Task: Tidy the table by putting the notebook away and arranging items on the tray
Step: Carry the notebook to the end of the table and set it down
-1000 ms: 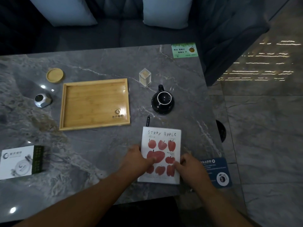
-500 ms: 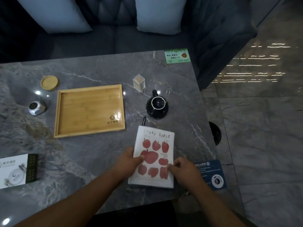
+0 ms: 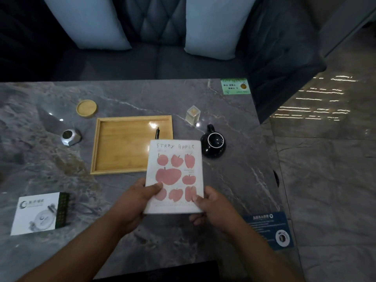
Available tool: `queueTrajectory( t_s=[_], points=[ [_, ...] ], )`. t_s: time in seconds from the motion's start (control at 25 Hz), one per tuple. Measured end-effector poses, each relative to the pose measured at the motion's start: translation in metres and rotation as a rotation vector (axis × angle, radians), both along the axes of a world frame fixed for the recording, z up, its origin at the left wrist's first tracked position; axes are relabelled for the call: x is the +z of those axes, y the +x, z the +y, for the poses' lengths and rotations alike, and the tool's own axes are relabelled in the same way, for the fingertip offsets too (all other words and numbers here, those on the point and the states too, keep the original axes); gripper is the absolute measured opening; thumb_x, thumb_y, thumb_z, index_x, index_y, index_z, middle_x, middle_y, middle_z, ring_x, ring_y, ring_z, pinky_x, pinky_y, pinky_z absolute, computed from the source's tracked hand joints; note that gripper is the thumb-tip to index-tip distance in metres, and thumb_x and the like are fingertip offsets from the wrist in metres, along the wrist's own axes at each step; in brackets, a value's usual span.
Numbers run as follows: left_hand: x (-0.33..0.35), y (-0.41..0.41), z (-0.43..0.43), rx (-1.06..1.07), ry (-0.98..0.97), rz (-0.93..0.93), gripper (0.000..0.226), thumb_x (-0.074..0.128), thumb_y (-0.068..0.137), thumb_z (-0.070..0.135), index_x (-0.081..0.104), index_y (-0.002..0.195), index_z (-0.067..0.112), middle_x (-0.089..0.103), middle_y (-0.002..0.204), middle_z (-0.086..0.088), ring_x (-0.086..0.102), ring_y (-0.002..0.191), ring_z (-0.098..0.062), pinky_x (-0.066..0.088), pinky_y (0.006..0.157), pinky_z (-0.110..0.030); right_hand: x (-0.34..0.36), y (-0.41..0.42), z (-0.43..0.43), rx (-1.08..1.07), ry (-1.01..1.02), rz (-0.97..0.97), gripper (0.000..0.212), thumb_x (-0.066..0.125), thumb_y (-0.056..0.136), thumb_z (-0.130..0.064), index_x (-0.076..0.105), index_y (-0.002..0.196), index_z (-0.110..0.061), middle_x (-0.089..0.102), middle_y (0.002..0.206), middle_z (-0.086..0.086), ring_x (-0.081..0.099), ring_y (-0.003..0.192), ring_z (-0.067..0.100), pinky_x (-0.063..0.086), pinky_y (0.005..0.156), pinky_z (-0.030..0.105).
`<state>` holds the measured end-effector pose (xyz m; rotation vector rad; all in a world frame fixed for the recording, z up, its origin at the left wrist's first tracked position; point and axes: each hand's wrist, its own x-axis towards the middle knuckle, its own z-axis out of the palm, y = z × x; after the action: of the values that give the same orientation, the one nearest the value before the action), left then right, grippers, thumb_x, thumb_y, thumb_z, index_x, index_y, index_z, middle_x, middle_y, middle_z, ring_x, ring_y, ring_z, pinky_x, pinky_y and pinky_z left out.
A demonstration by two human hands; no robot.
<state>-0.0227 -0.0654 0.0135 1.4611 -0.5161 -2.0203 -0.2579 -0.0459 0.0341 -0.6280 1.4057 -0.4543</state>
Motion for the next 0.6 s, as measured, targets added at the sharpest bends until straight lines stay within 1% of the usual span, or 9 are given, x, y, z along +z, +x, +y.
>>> queueTrajectory(
  t_s=[0.08, 0.16, 0.2, 0.24, 0.32, 0.4, 0.48, 0.52, 0.6],
  points=[
    [0.009, 0.019, 0.004, -0.047, -0.037, 0.021, 0.038, 0.07, 0.095, 0.029, 0.062, 0.132, 0.024, 0.075, 0.124, -0.009, 0.072, 0.113, -0.034, 0.06, 0.09, -0.054, 0.011, 0.022, -0.009, -0.03, -0.04, -0.016, 0.017, 0.061, 0.102, -0.029, 0.063, 0.115, -0.018, 0.079, 0.094, 0.009, 0.072, 0.067, 0.025, 0.062, 0.062, 0.036],
    [0.017, 0.035, 0.008, -0.057, -0.096, -0.063, 0.036, 0.072, 0.094, 0.037, 0.064, 0.128, 0.028, 0.077, 0.119, -0.004, 0.075, 0.106, -0.026, 0.063, 0.08, -0.046, 0.017, 0.042, -0.015, -0.035, -0.076, -0.021, 0.018, 0.059, 0.103, -0.028, 0.062, 0.115, -0.016, 0.078, 0.092, 0.011, 0.071, 0.064, 0.024, 0.062, 0.062, 0.036],
    [0.019, 0.042, 0.008, -0.046, -0.127, -0.11, 0.033, 0.07, 0.094, 0.038, 0.065, 0.126, 0.03, 0.078, 0.116, -0.002, 0.076, 0.102, -0.023, 0.064, 0.075, -0.042, 0.019, 0.052, -0.017, -0.02, -0.086, -0.006, 0.018, 0.057, 0.104, -0.027, 0.062, 0.116, -0.015, 0.078, 0.092, 0.011, 0.071, 0.064, 0.024, 0.062, 0.06, 0.035],
    [0.022, 0.052, 0.008, -0.039, -0.159, -0.146, 0.029, 0.069, 0.096, 0.037, 0.066, 0.124, 0.031, 0.079, 0.114, -0.001, 0.077, 0.099, -0.022, 0.064, 0.072, -0.041, 0.021, 0.064, -0.019, 0.0, -0.094, 0.021, 0.019, 0.056, 0.105, -0.028, 0.061, 0.117, -0.014, 0.078, 0.092, 0.012, 0.071, 0.063, 0.024, 0.061, 0.058, 0.034],
    [0.026, 0.069, 0.005, -0.06, -0.218, -0.193, 0.025, 0.066, 0.097, 0.038, 0.066, 0.121, 0.033, 0.08, 0.109, -0.001, 0.078, 0.093, -0.024, 0.064, 0.068, -0.04, 0.028, 0.082, -0.02, 0.029, -0.102, 0.08, 0.024, 0.055, 0.105, -0.034, 0.062, 0.115, -0.015, 0.079, 0.088, 0.011, 0.07, 0.061, 0.024, 0.057, 0.054, 0.031],
    [0.033, 0.086, 0.001, -0.109, -0.275, -0.207, 0.024, 0.066, 0.095, 0.043, 0.066, 0.117, 0.035, 0.08, 0.104, -0.004, 0.079, 0.085, -0.027, 0.063, 0.064, -0.04, 0.038, 0.097, -0.016, 0.056, -0.121, 0.122, 0.03, 0.054, 0.103, -0.044, 0.063, 0.11, -0.016, 0.078, 0.08, 0.012, 0.067, 0.056, 0.022, 0.053, 0.049, 0.029],
    [0.041, 0.1, -0.004, -0.147, -0.322, -0.215, 0.026, 0.066, 0.092, 0.049, 0.066, 0.115, 0.035, 0.08, 0.101, -0.006, 0.077, 0.076, -0.027, 0.06, 0.058, -0.037, 0.052, 0.109, -0.012, 0.079, -0.136, 0.167, 0.035, 0.053, 0.102, -0.051, 0.062, 0.108, -0.018, 0.076, 0.076, 0.012, 0.064, 0.054, 0.019, 0.05, 0.048, 0.027],
    [0.045, 0.103, -0.006, -0.158, -0.335, -0.229, 0.028, 0.066, 0.091, 0.051, 0.066, 0.114, 0.035, 0.08, 0.099, -0.005, 0.076, 0.072, -0.025, 0.058, 0.056, -0.035, 0.058, 0.113, -0.01, 0.075, -0.144, 0.185, 0.036, 0.053, 0.101, -0.053, 0.062, 0.108, -0.018, 0.076, 0.075, 0.011, 0.064, 0.054, 0.018, 0.049, 0.048, 0.026],
    [0.052, 0.107, -0.008, -0.151, -0.343, -0.253, 0.032, 0.065, 0.089, 0.055, 0.068, 0.112, 0.033, 0.08, 0.093, -0.004, 0.072, 0.062, -0.02, 0.055, 0.052, -0.033, 0.067, 0.119, -0.009, 0.032, -0.188, 0.202, 0.035, 0.054, 0.102, -0.05, 0.06, 0.108, -0.016, 0.075, 0.071, 0.011, 0.061, 0.051, 0.017, 0.048, 0.046, 0.026]
  ],
)
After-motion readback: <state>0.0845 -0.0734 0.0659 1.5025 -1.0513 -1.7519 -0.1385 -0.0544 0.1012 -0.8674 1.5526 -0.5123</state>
